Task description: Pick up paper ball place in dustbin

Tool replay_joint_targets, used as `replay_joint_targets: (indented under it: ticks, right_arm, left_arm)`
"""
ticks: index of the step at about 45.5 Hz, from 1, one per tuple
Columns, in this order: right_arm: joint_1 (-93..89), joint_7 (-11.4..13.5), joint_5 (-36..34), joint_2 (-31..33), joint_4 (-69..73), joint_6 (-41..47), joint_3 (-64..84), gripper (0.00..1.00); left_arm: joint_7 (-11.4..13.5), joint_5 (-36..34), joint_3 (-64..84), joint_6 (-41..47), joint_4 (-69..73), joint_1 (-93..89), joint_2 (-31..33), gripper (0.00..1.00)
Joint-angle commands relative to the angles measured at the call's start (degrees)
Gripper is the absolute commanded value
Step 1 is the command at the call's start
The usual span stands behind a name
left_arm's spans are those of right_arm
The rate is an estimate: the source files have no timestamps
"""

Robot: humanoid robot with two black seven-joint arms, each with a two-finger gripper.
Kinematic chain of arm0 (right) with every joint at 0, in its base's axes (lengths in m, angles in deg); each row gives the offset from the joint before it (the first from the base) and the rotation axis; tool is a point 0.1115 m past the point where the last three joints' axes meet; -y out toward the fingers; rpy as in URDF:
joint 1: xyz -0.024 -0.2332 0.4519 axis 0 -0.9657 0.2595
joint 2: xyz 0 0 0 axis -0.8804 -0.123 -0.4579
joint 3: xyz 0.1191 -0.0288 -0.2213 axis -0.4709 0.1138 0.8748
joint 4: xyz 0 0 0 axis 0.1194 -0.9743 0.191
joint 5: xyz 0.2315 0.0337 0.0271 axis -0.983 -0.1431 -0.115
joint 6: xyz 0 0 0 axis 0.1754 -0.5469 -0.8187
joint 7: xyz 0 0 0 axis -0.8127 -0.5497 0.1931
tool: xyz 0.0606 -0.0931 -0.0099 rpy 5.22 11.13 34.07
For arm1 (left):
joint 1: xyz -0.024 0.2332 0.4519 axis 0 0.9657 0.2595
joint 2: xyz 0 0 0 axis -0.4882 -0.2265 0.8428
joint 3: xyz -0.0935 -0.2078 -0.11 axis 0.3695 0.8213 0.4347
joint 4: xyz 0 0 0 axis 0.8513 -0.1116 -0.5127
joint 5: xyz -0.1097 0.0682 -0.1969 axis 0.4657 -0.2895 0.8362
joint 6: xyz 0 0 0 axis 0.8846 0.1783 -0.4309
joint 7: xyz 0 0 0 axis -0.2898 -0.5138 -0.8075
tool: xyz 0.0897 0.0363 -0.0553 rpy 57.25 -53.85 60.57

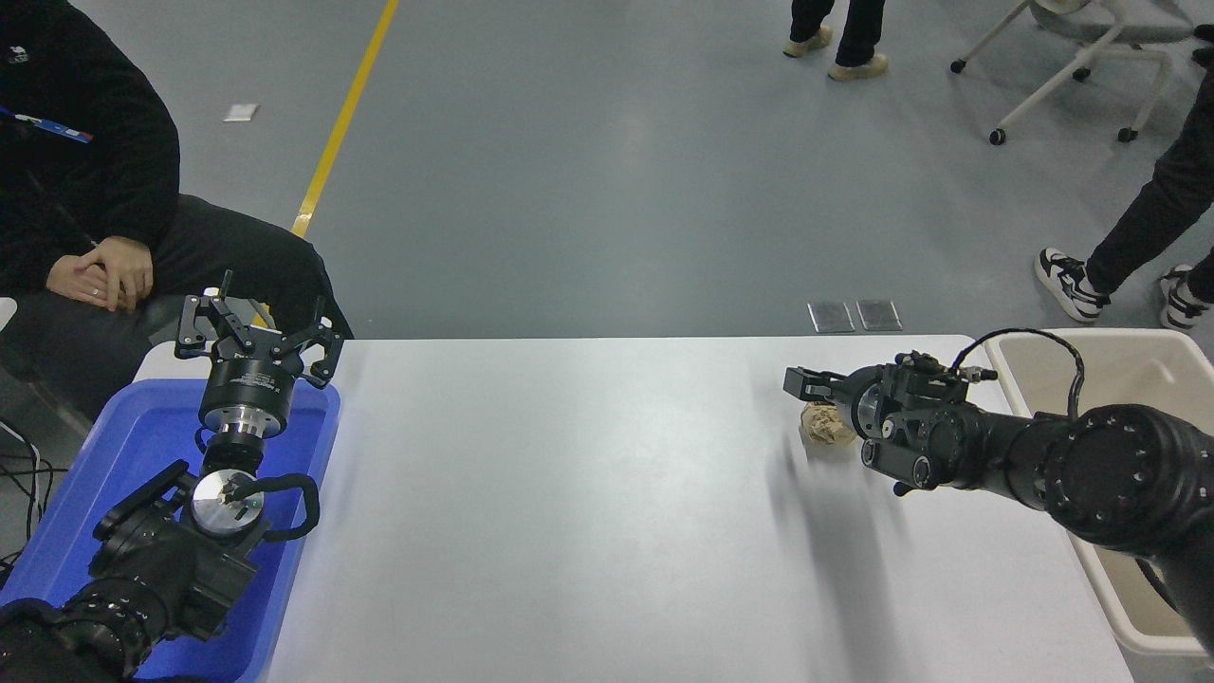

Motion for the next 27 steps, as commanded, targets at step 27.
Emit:
replay_joint_targets:
  ticks: [27]
  right_arm:
    - [-6.34,0.01,4.33,-1.56,-5.3,-0.38,-0.47,0.99]
  left_arm:
    - [0.0,0.0,0.0,0.06,-0.02,0.0,0.0,0.99]
